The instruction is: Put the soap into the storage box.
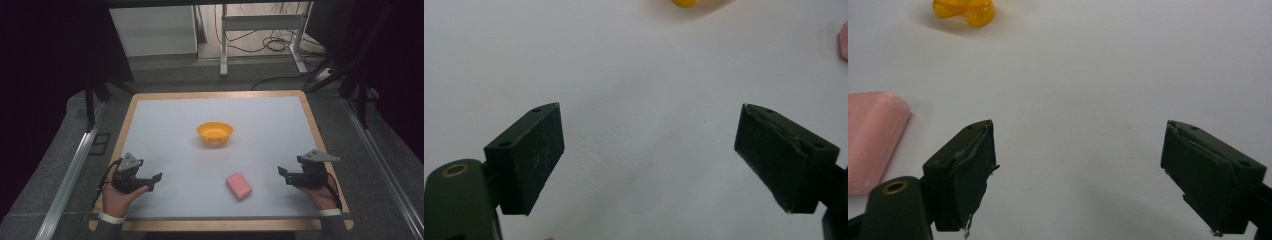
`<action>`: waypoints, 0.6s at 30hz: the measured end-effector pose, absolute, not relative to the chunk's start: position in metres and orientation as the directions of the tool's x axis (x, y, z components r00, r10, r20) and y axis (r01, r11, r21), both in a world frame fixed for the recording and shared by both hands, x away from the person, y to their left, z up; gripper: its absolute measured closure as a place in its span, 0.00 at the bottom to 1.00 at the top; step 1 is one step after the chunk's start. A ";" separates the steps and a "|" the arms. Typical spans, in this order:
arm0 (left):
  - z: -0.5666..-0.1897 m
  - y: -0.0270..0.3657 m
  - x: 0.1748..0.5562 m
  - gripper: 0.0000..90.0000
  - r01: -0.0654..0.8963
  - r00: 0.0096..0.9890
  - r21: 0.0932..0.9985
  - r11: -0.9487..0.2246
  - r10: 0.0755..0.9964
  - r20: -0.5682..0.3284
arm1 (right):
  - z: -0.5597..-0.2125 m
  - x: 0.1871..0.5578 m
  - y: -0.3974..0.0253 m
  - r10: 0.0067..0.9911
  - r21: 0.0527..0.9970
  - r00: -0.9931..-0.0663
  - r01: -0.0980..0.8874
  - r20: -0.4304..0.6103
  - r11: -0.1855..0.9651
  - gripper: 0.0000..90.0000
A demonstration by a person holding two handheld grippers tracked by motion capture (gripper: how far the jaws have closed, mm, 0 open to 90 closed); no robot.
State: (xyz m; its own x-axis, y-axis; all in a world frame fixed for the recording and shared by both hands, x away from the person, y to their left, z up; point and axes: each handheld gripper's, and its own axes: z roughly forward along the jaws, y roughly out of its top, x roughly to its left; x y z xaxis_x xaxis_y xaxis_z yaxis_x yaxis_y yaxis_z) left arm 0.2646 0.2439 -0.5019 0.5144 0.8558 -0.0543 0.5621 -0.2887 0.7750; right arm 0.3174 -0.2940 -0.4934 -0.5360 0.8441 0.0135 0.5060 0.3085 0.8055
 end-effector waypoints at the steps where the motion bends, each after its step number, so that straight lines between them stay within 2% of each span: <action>1: -0.502 0.244 0.264 0.15 0.564 0.515 0.776 -0.284 0.855 -0.062 | -0.493 0.317 -0.293 0.844 0.806 -0.537 0.507 0.017 0.306 0.16; 18: -0.503 0.245 0.263 0.15 0.561 0.511 0.778 -0.282 0.858 -0.058 | -0.491 0.319 -0.288 0.831 0.798 -0.556 0.512 0.027 0.317 0.18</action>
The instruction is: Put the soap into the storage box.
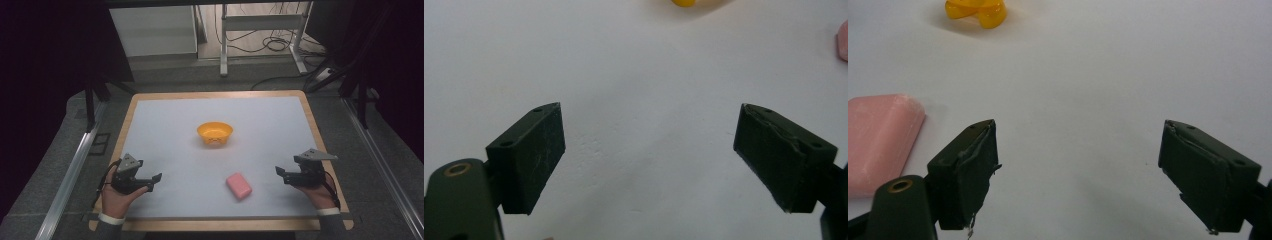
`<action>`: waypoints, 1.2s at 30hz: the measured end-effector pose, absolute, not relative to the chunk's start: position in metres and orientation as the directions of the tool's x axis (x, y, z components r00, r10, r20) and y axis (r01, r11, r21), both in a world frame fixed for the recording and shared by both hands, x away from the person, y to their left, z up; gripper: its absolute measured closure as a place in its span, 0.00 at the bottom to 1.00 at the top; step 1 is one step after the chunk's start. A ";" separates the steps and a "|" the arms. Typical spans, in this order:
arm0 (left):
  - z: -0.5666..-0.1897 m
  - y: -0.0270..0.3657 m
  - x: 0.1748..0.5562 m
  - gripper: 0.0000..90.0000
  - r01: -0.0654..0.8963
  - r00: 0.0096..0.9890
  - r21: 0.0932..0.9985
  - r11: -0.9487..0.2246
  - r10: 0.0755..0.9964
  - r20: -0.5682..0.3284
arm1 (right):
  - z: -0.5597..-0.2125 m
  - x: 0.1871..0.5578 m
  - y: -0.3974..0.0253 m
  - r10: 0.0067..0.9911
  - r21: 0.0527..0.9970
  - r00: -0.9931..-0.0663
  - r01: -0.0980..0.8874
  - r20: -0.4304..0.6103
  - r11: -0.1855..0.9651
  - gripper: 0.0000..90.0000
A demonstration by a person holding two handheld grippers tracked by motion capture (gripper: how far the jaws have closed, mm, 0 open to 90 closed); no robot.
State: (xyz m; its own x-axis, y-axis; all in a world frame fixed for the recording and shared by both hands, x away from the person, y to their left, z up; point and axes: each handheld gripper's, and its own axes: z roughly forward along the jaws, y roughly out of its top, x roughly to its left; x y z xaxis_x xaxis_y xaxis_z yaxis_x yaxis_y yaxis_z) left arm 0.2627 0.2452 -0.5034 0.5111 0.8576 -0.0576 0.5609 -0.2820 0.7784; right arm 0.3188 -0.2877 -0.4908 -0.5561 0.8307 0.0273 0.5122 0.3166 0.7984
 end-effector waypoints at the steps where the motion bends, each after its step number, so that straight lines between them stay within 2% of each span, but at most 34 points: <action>1: -0.503 0.245 0.263 0.15 0.561 0.511 0.778 -0.282 0.858 -0.058 | -0.491 0.319 -0.288 0.831 0.798 -0.556 0.512 0.027 0.317 0.18; 36: -0.506 0.242 0.264 0.15 0.566 0.520 0.764 -0.309 0.854 -0.040 | -0.477 0.313 -0.269 0.802 0.785 -0.598 0.506 0.021 0.357 0.19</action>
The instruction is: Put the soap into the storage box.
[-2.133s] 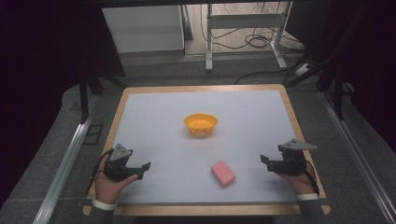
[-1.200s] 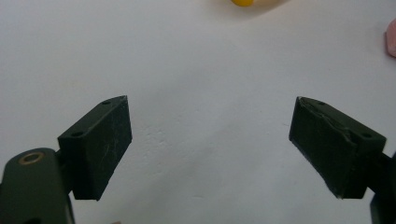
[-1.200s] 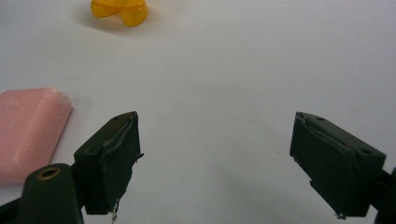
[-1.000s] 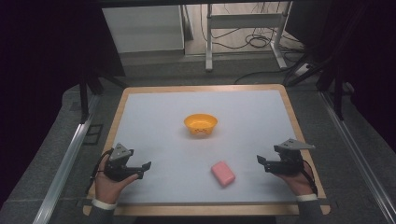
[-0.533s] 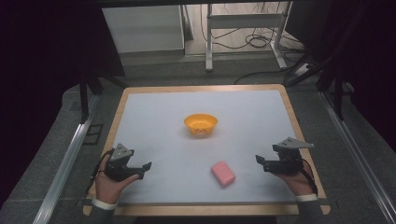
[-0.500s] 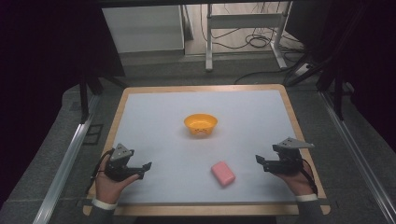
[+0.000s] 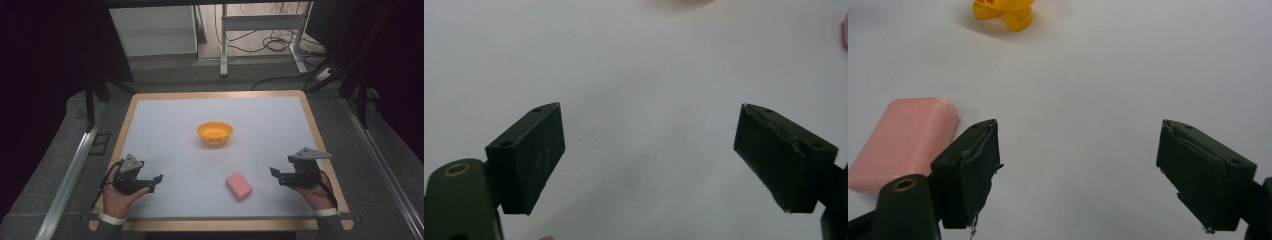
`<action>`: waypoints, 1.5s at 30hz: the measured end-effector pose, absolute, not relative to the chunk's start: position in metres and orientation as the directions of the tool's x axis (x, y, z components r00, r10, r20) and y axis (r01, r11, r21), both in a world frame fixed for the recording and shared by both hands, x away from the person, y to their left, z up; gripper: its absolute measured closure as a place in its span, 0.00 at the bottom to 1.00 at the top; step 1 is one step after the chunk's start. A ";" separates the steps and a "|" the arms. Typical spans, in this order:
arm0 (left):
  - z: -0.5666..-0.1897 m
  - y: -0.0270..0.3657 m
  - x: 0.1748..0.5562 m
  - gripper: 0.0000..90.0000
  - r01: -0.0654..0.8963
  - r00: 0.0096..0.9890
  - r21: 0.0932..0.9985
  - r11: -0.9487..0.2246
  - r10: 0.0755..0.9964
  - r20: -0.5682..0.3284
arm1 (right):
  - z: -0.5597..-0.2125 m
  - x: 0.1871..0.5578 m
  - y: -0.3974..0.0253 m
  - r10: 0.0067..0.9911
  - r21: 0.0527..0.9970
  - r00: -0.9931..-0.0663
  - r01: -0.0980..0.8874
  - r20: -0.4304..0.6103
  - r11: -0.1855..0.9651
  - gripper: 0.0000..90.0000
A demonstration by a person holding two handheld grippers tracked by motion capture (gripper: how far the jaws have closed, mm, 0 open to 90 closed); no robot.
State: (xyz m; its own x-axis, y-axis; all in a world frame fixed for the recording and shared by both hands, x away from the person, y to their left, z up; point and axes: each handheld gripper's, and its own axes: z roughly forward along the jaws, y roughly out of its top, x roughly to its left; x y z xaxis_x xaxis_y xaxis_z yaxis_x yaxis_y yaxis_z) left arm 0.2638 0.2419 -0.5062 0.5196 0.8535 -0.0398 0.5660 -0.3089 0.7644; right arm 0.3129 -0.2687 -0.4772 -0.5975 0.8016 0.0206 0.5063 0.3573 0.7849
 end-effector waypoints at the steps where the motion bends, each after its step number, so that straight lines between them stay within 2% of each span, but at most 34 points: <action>1: -0.506 0.242 0.264 0.15 0.567 0.519 0.764 -0.308 0.854 -0.042 | -0.475 0.312 -0.267 0.797 0.786 -0.604 0.502 0.020 0.360 0.19; 11: -0.504 0.245 0.263 0.15 0.566 0.522 0.770 -0.295 0.851 -0.057 | -0.469 0.310 -0.247 0.759 0.783 -0.650 0.487 0.030 0.386 0.20; 17: -0.504 0.244 0.263 0.15 0.561 0.534 0.771 -0.302 0.843 -0.059 | -0.464 0.307 -0.216 0.705 0.743 -0.706 0.507 0.067 0.437 0.22; 24: -0.504 0.244 0.262 0.15 0.561 0.538 0.772 -0.297 0.840 -0.068 | -0.469 0.304 -0.182 0.680 0.667 -0.733 0.523 0.034 0.531 0.23; 29: -0.504 0.244 0.262 0.15 0.562 0.538 0.771 -0.299 0.841 -0.066 | -0.476 0.304 -0.165 0.672 0.607 -0.740 0.545 0.024 0.579 0.23; 45: -0.504 0.245 0.265 0.15 0.557 0.560 0.770 -0.312 0.826 -0.069 | -0.476 0.305 -0.137 0.705 0.505 -0.709 0.615 0.018 0.605 0.23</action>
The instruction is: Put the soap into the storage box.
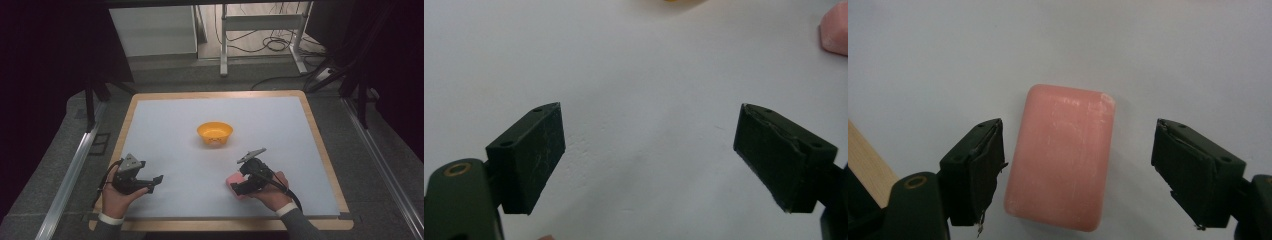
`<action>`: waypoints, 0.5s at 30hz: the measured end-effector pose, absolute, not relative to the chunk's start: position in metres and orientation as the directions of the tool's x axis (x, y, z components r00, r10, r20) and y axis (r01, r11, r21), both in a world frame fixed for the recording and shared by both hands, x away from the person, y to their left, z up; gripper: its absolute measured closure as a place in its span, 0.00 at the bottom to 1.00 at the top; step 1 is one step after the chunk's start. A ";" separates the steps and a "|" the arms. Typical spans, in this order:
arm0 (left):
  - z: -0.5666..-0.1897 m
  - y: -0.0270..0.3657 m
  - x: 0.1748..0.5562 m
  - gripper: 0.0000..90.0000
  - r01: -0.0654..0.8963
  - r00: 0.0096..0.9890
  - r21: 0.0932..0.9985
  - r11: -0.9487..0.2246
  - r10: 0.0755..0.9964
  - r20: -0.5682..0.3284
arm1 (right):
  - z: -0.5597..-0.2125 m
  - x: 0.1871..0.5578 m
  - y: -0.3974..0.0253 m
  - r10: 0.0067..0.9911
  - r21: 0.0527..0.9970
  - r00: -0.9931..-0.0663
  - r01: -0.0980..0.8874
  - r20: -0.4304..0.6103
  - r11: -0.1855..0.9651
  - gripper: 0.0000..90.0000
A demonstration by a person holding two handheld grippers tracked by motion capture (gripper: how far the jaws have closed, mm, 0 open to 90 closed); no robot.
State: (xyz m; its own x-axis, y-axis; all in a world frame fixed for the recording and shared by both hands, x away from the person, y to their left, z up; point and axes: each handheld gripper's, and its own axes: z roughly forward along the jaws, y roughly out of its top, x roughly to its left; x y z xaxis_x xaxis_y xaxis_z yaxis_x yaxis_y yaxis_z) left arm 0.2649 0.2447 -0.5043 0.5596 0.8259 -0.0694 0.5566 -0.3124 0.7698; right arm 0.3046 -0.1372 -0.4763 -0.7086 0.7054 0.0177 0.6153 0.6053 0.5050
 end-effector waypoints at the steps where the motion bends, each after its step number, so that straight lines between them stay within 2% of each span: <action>1: -0.504 0.245 0.265 0.15 0.557 0.560 0.769 -0.312 0.825 -0.071 | -0.477 0.305 -0.136 0.708 0.502 -0.706 0.618 0.018 0.604 0.23; 15: -0.502 0.248 0.265 0.15 0.554 0.561 0.775 -0.303 0.824 -0.079 | -0.476 0.302 -0.118 0.710 0.428 -0.704 0.635 -0.024 0.643 0.22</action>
